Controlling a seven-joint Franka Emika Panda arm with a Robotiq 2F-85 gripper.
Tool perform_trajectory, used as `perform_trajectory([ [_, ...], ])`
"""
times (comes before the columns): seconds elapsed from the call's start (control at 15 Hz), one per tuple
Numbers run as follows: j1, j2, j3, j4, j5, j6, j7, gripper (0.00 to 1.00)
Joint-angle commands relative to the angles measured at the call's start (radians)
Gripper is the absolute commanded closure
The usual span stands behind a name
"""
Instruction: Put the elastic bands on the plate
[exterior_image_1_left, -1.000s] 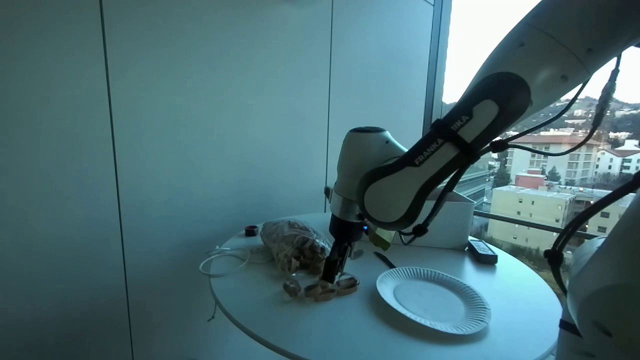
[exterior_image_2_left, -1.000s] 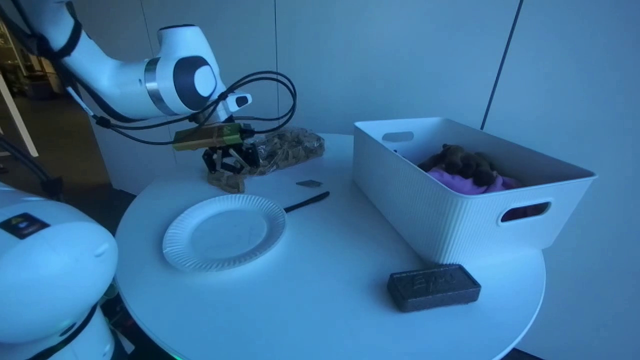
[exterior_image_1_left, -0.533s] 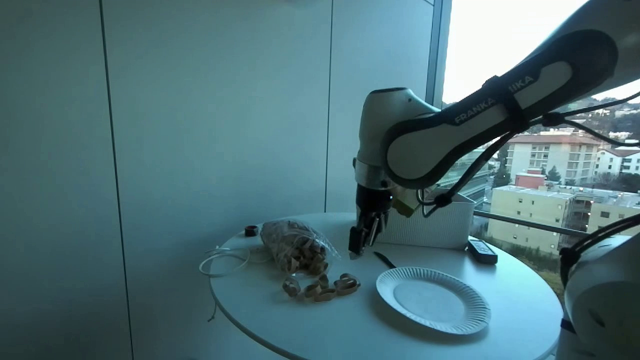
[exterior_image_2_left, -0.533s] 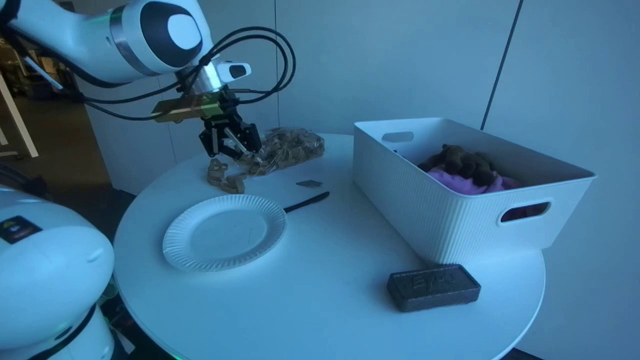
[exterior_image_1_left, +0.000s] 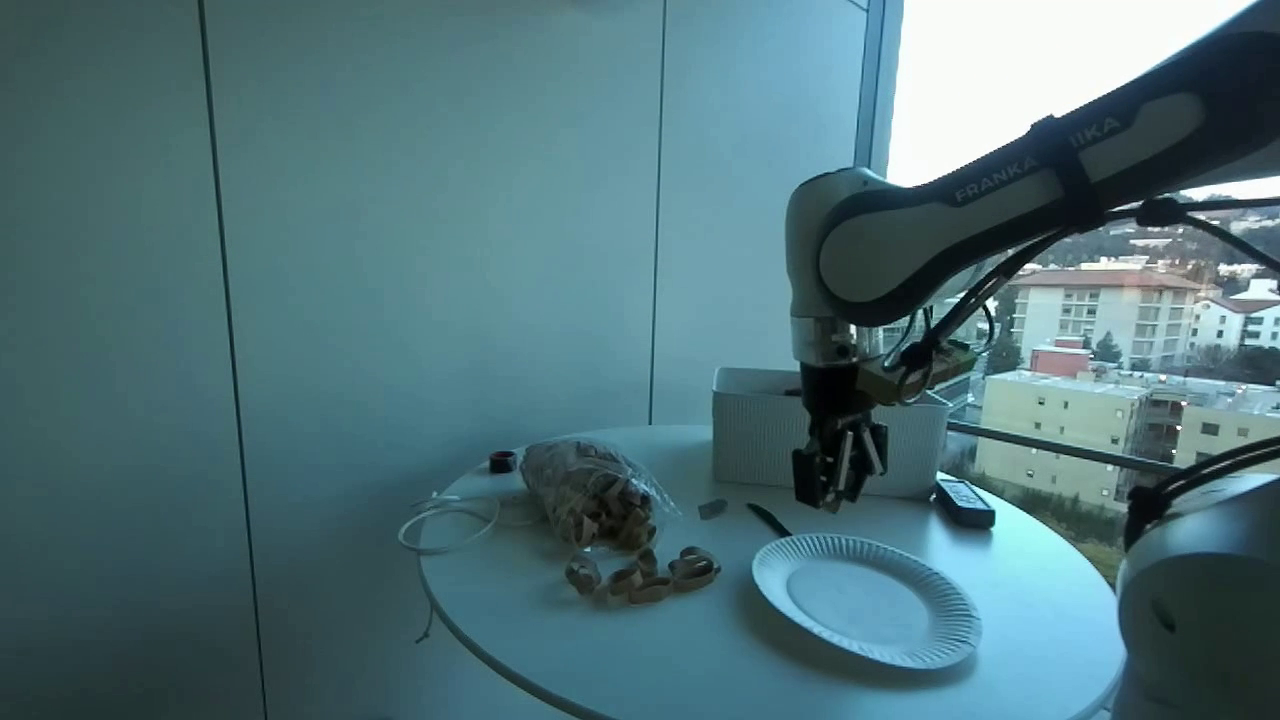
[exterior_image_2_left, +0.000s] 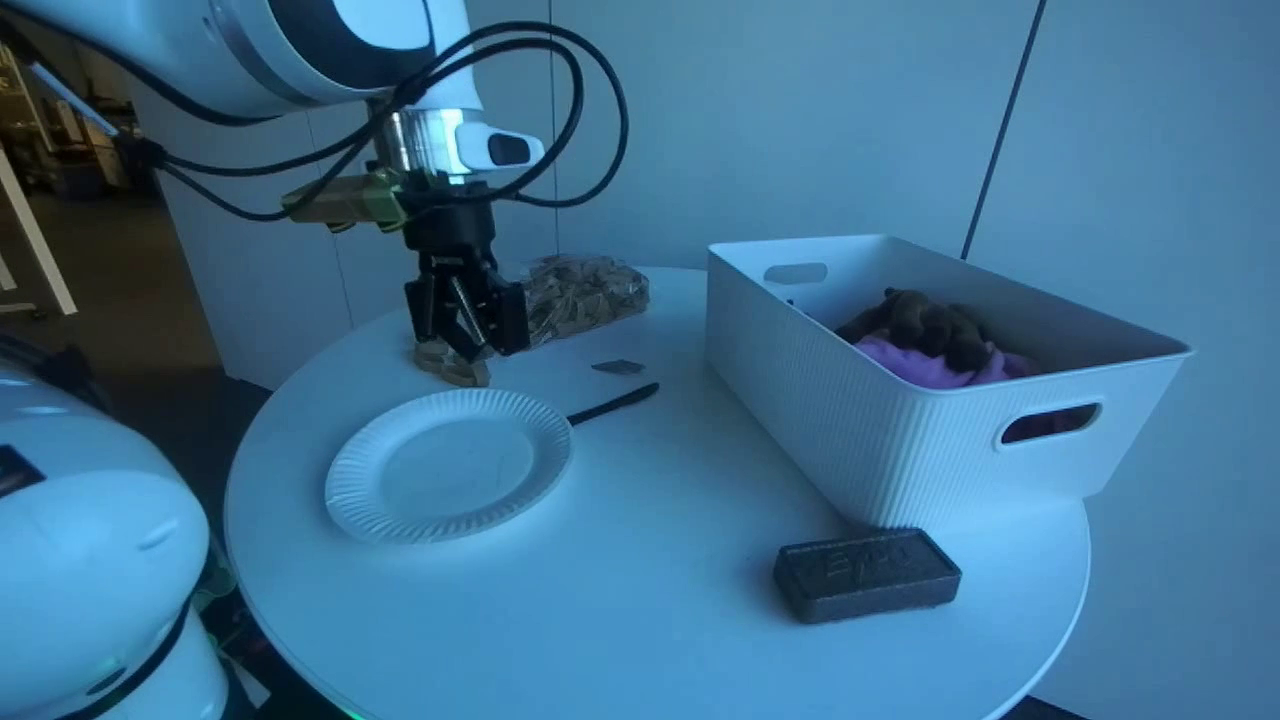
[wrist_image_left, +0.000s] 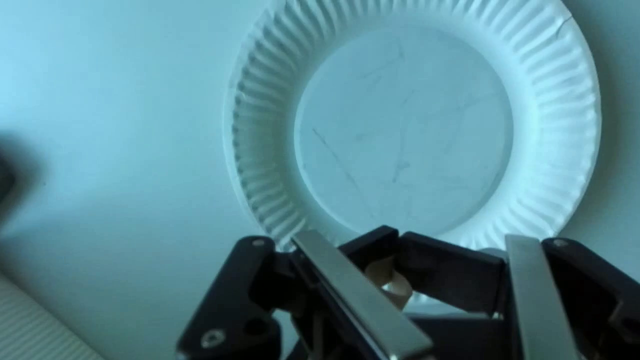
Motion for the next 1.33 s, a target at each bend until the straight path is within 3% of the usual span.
perform_trajectory([
  [0.0, -0.02, 0.035, -0.057, -0.003, 0.049, 0.034, -0.012, 0.72],
  [0.07, -0.022, 0.034, -0.067, -0.006, 0.057, 0.044, -0.016, 0.7],
  [0.33, -0.03, -0.014, -0.04, -0.006, 0.034, 0.033, 0.0, 0.39],
  [0.67, 0.047, -0.064, -0.022, -0.003, 0.055, 0.027, -0.098, 0.02],
  [0.93, 0.151, -0.015, -0.028, -0.003, 0.094, 0.109, -0.216, 0.0],
  [1.27, 0.242, 0.124, -0.065, -0.014, 0.117, 0.341, -0.404, 0.0],
])
